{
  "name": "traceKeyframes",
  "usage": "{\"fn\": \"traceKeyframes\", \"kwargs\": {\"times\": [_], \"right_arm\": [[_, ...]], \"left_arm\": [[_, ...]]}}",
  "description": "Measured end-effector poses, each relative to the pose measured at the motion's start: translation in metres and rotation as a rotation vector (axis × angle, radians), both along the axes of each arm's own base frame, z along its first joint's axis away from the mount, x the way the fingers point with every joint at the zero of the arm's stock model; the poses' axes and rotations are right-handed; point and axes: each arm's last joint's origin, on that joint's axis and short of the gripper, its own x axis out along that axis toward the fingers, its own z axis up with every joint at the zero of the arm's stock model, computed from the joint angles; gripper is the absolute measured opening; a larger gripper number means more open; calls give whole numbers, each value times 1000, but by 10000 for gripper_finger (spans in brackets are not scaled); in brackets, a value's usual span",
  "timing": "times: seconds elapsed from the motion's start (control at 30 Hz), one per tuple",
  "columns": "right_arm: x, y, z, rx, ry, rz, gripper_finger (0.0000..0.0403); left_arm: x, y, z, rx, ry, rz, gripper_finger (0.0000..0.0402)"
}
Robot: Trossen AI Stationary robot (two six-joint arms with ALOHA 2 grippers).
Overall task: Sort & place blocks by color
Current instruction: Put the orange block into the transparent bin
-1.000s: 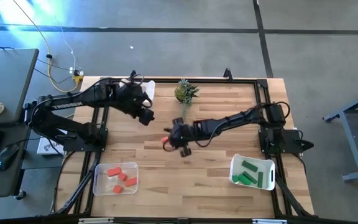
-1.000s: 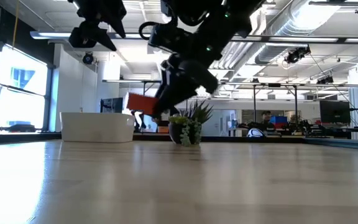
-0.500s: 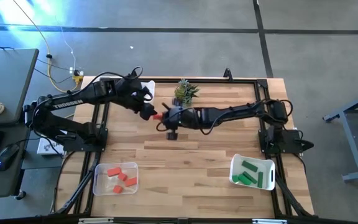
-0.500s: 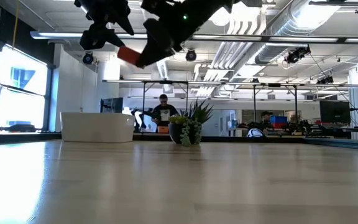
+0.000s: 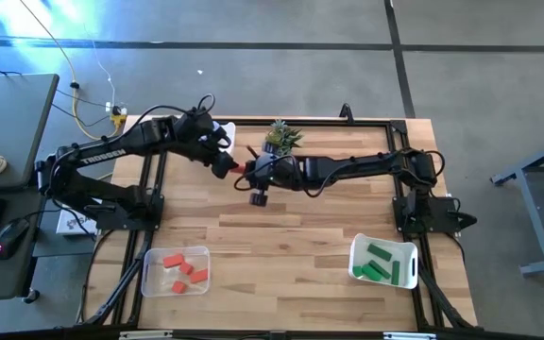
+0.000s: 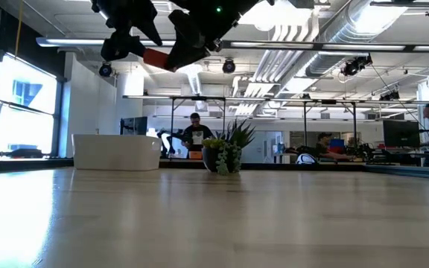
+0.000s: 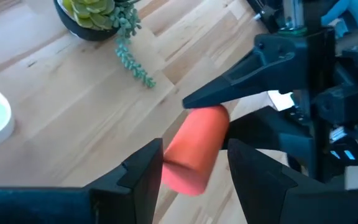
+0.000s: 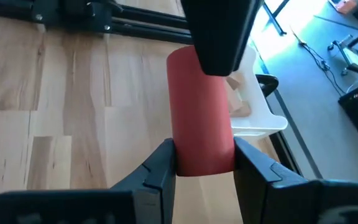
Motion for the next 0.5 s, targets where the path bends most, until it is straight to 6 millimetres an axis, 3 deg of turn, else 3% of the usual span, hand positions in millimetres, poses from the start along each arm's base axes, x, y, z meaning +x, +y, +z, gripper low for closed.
{"fn": "traceKeyframes", "kwargs": {"times": [0.5], "right_arm": [[-1,-3,1,24,-43,-119,96]], "left_arm": [[-2,4,0,71,18,-53,167]]}}
